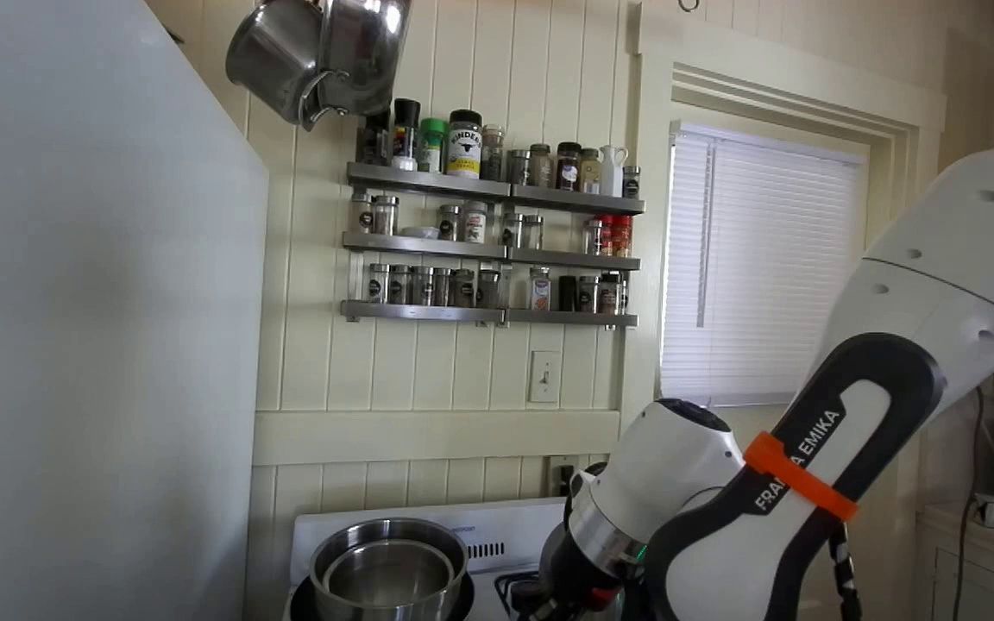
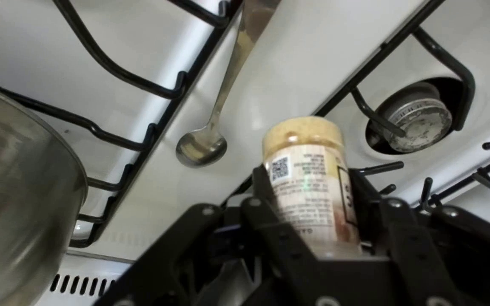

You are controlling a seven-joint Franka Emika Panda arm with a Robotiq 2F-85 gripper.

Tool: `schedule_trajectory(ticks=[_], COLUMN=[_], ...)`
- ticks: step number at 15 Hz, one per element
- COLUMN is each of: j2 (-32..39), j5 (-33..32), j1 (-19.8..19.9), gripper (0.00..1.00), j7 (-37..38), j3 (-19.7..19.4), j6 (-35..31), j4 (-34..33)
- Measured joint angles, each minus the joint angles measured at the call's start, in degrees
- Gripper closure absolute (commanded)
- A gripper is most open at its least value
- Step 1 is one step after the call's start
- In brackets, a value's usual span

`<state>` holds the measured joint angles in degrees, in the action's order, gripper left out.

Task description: Pick up the spice bottle on the middle shelf and put it on the stove

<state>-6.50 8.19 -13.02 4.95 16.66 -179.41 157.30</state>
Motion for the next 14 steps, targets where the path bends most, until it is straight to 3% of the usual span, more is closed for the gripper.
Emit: schedule_trajectory(ticks=[7,14], j2=[6.2,10.1], j5=[-7.4,-6.7], j1=[5.4,2.6], gripper=[0.78,0.78], j7=[1.3,-0.8], j3=[2.5,-0.3], j6=[-5.0,-11.4], j4=[0.0,0.0])
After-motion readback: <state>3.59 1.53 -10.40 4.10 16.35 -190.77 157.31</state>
